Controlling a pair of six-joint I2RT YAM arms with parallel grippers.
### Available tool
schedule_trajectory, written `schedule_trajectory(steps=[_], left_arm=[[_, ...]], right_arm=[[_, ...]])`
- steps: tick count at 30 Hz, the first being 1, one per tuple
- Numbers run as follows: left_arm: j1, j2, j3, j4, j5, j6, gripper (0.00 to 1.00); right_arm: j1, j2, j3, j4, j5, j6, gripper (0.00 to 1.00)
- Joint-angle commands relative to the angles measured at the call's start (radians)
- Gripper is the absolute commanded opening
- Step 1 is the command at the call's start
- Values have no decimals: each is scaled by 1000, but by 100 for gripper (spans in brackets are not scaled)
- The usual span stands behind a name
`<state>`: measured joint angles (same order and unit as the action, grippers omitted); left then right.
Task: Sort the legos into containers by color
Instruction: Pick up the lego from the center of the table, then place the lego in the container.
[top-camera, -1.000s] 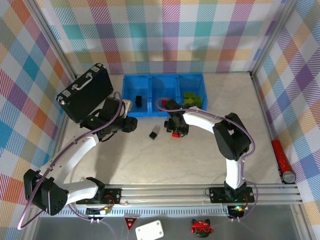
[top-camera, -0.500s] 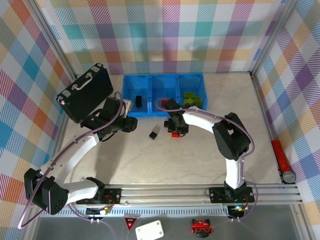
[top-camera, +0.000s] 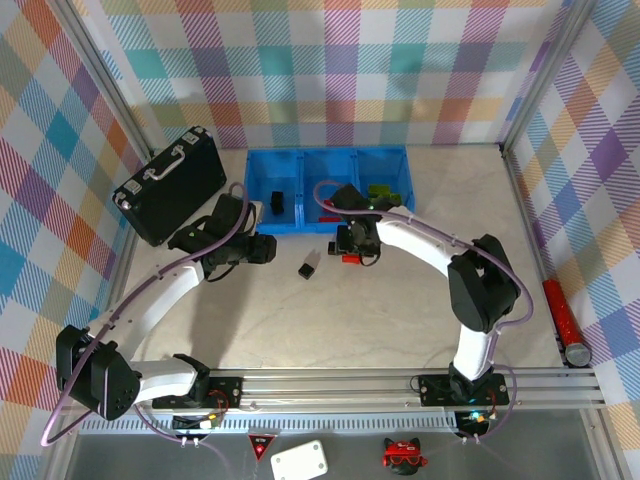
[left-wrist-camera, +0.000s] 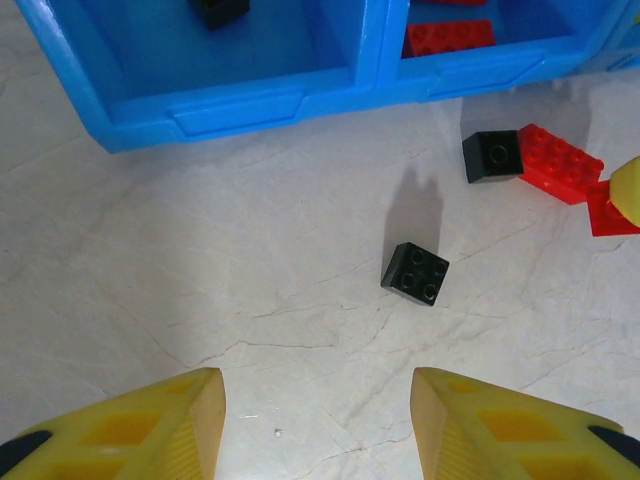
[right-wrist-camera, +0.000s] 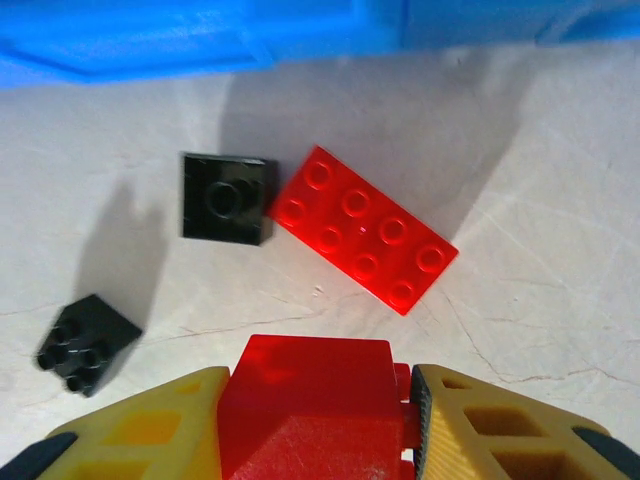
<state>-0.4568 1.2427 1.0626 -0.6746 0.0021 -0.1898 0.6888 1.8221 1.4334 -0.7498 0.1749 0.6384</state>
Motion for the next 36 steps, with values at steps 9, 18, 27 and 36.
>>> schedule_trajectory(steps=[9,18,27,36], left_arm=[[-74,17,-77,32,-32,-216,52],[-106,-6,-106,38,-61,-271,52],[-114,-21,-120,32,-72,-285,51],[-115,3,-103,20,-76,-278,51]], right_arm=[[-3,111,305,-71,9,-134,40],[-47,341,603,-98,-87,-169,40],[-77,531,809,-108,-144,-171,40],[-92,626,878,-106,-173,-171,40]])
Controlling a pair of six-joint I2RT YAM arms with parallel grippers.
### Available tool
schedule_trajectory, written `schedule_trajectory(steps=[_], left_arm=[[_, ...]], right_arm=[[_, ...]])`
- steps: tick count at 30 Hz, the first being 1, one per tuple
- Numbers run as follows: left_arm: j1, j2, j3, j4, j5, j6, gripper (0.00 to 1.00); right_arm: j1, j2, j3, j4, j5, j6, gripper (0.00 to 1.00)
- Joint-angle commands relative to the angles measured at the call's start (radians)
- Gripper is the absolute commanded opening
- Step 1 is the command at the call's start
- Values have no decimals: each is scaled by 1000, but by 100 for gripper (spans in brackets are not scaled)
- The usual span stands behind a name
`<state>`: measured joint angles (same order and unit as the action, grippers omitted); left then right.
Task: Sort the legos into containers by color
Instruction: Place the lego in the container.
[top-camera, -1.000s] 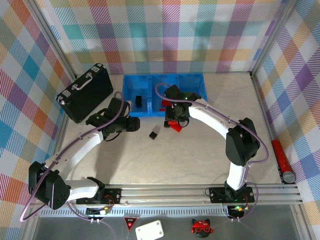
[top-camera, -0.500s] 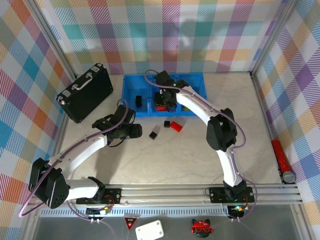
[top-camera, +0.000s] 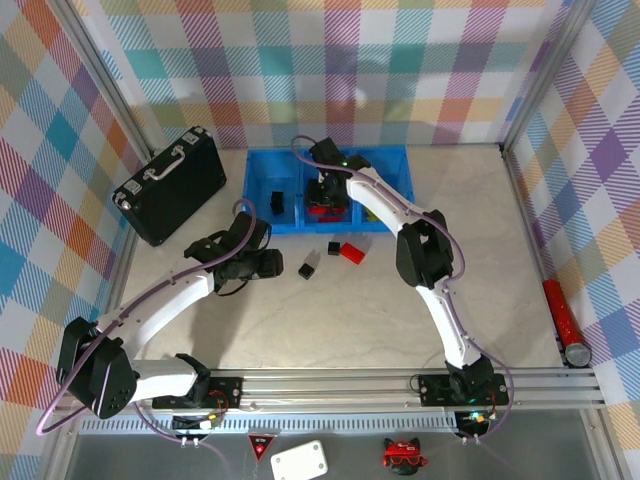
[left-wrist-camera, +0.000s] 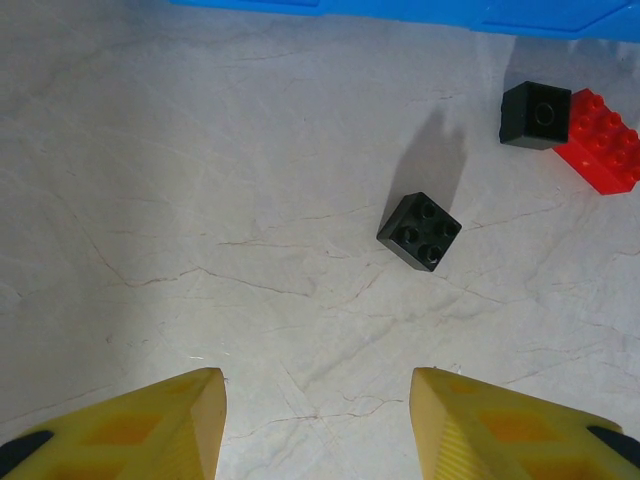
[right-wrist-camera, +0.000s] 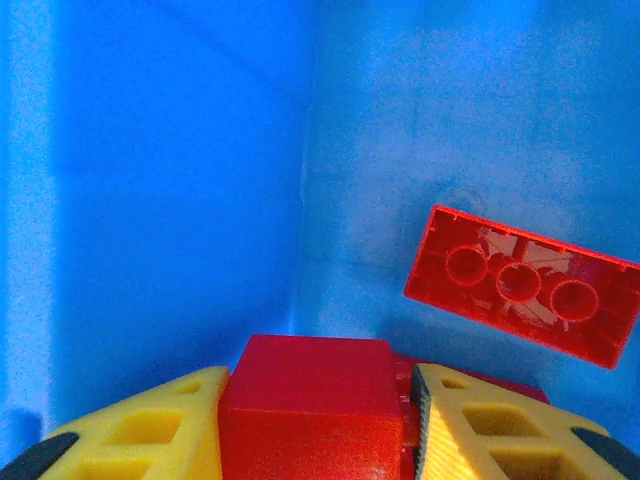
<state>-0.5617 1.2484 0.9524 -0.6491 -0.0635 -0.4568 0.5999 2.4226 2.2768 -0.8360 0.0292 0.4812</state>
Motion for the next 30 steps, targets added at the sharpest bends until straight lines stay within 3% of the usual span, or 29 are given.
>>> schedule_trajectory(steps=[1,7,15,30], left_arm=[[-10,-3,6,-3,-9,-12,51],[-12,8,4,3,-2,-16,51],[-16,15,11,2,-1,-13,51],[-21,37,29,-1,-1,-8,51]], right_arm=[[-3,31,35,-19,-30,-14,41],[-4,50,33,-12,-47,-16,43],[-3,15,33,-27,-45,-18,54],[-3,-180,-59,-72,-41,-36,55]])
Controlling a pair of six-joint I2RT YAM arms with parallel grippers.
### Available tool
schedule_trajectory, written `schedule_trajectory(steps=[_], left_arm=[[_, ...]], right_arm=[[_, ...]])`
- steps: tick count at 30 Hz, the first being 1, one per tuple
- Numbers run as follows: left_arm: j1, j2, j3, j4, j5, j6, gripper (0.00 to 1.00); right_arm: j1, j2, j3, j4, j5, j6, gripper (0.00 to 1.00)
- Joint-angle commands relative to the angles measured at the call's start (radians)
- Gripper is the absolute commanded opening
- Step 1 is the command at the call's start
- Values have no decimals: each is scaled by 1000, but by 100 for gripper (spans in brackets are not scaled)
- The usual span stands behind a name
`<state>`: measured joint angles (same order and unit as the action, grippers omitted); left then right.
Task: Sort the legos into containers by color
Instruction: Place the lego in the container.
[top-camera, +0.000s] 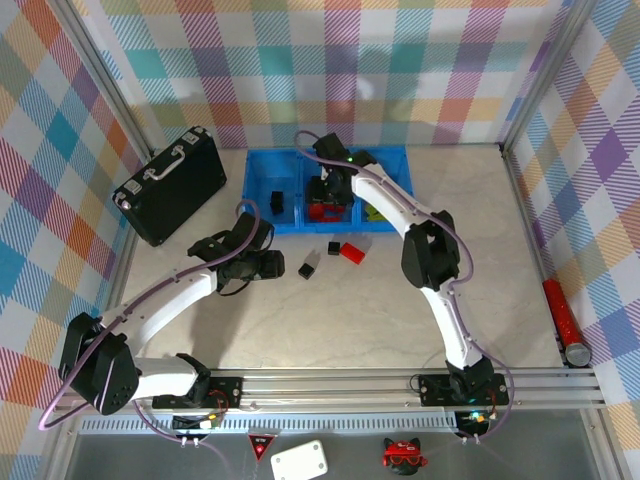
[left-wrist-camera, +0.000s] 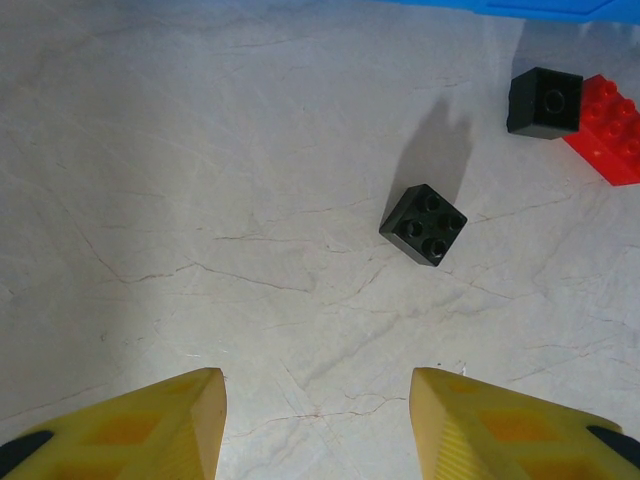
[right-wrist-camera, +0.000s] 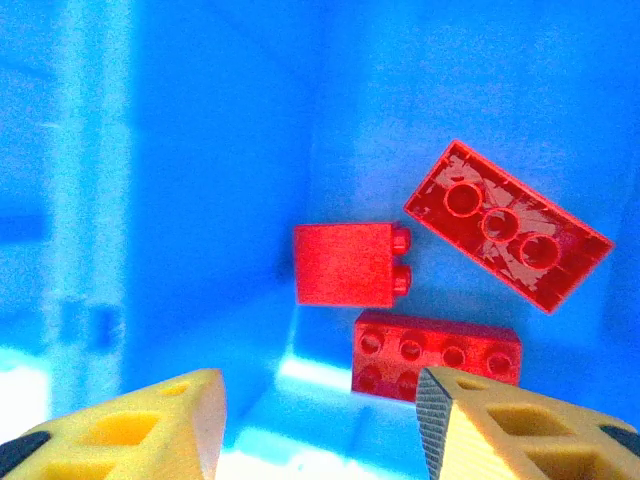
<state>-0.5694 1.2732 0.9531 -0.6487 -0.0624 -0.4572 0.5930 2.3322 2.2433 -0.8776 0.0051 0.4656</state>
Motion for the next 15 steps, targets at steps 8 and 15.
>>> schedule_trajectory(steps=[8,15], left_arm=[[-21,60,51,17,12,-2,51],[-41,123,77,44,26,-2,51]], right_arm=[[4,-256,-208,-37,-8,-37,55],[4,-404,-441,-5,-3,-65,54]])
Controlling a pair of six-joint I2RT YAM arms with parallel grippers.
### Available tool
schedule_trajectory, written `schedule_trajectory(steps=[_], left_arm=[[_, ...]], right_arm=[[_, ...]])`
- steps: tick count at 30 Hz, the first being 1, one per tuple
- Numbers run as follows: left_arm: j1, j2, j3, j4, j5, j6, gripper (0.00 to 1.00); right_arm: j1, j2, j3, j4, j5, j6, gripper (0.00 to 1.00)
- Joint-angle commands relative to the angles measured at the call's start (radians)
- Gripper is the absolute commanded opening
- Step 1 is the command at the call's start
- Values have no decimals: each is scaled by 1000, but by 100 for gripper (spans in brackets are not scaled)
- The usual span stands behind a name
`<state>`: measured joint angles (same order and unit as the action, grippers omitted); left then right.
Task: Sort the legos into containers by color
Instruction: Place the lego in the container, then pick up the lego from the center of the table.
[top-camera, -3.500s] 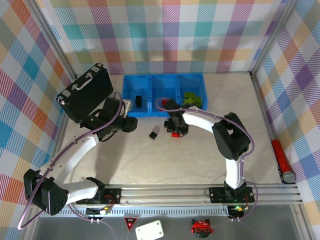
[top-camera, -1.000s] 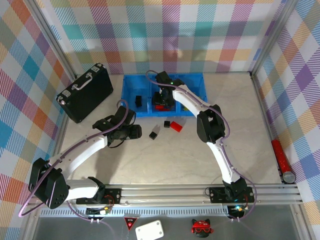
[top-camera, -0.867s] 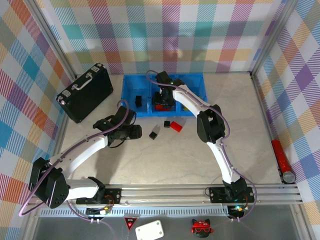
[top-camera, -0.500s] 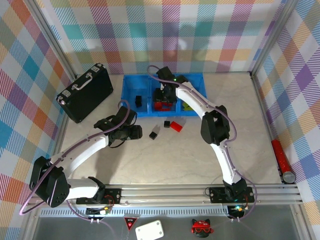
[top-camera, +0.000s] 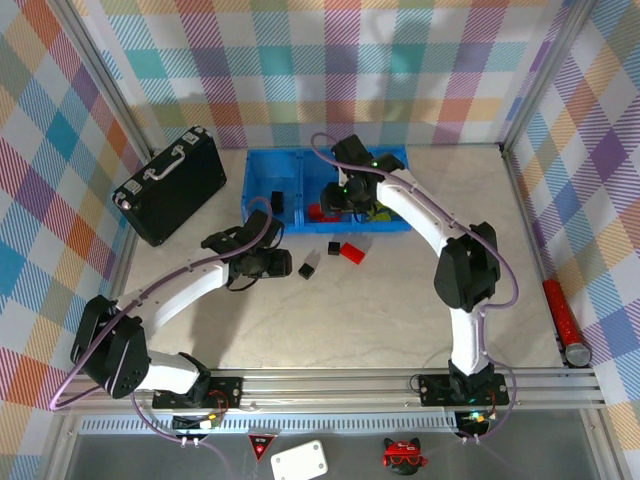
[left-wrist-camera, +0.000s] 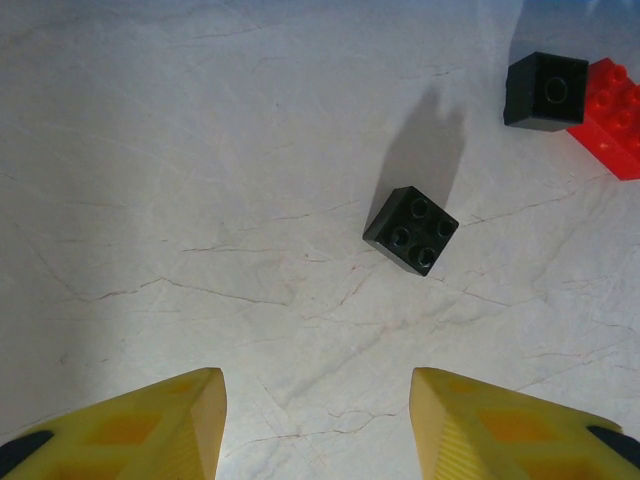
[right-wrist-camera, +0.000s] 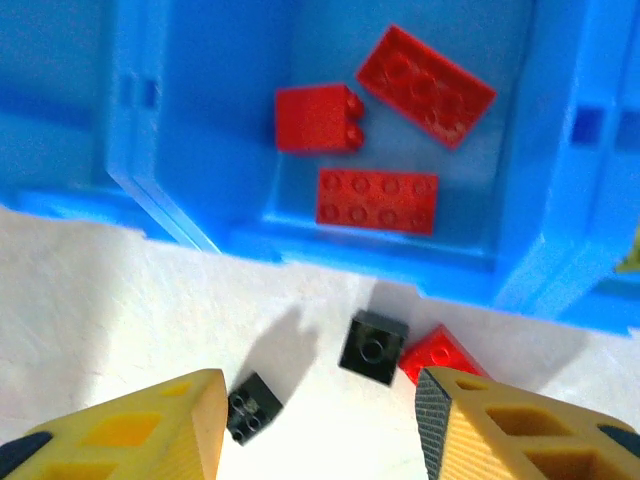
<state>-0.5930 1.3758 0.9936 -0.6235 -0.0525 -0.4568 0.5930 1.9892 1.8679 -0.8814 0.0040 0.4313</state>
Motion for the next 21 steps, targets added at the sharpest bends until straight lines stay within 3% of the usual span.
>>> schedule_trajectory(steps=[1,10,21], left_arm=[[-20,30,40,22,18,-2,51],[-58,127,99,39,32,-3,51],[-85,169,130,48,23,-5,51]], right_arm=[[4,-77,-96,7,-2,-35,54],[4,-189,-340,72,35,-75,54],[4,-212,-483,157,43,-138,54]])
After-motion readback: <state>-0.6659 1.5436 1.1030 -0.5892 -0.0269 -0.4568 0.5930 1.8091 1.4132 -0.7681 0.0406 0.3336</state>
